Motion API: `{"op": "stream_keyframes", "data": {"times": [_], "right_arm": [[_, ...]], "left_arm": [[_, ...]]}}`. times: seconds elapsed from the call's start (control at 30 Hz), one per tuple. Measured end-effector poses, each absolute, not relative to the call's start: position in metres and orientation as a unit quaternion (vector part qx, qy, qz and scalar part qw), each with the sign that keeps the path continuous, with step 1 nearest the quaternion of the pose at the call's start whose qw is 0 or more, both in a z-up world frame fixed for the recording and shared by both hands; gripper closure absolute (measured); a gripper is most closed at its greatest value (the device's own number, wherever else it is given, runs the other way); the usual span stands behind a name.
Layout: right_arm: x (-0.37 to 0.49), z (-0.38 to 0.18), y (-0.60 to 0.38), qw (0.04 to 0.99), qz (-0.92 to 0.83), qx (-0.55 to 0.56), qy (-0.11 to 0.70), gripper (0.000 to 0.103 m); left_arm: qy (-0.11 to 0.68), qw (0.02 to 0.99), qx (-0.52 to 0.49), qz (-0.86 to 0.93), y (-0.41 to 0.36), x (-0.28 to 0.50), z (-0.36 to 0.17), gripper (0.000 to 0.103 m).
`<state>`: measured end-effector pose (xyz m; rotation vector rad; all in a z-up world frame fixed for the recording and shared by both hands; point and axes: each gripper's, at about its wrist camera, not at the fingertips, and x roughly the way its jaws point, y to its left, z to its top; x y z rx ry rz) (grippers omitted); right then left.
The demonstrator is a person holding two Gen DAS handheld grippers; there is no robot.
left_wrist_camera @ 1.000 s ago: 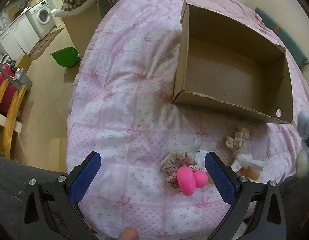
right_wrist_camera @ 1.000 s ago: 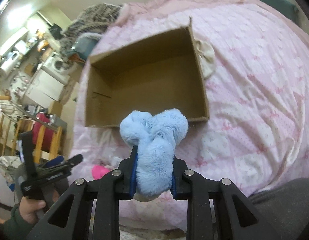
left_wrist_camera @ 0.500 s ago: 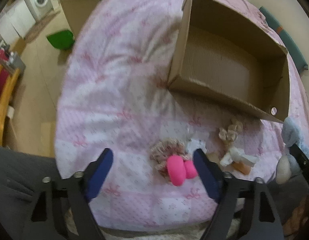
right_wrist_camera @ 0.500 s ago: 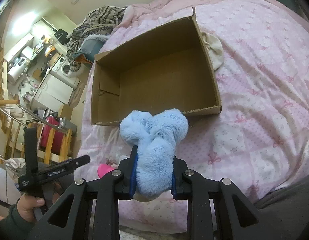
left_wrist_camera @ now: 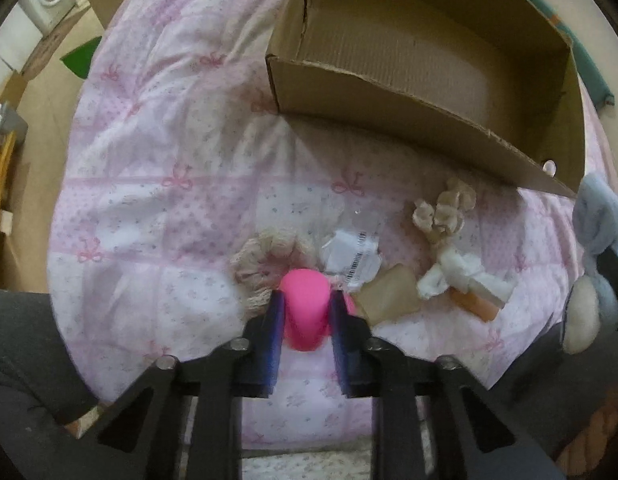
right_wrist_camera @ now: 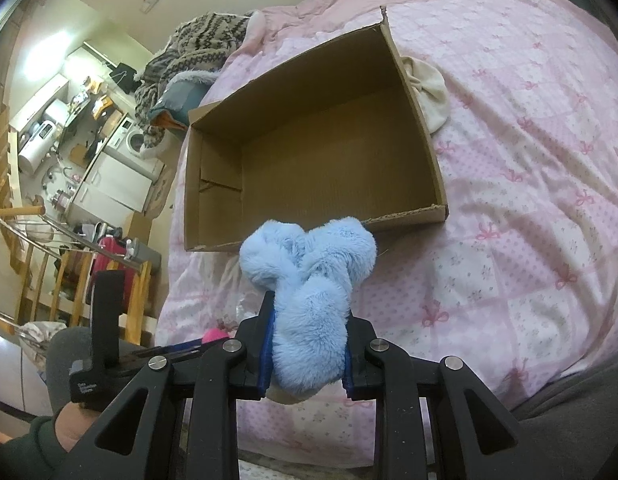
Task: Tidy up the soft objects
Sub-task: 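Grasp the pink rubber toy with the left gripper while the right holds the scrunchie, then carry both items over the box and open both grippers to drop them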
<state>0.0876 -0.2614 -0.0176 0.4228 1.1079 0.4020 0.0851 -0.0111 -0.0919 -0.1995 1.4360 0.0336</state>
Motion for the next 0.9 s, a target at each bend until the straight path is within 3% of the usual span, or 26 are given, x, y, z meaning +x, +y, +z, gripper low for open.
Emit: {"op": "stream_keyframes", "data": {"times": [0.4,0.9], "right_arm": [[0.085,-0.016,-0.259,0.808,0.202,0.203,0.514,0.075],[0.112,0.033,-0.256,0.841,0.217,0.188,0.458,0.075]], "left_arm": [[0.633,0.769,-0.083,0.028,0.004,0.075,-0.056,0.084],[0.523,0.849,-0.034,0.063,-0.006,0.137,0.026,0.084]]}}
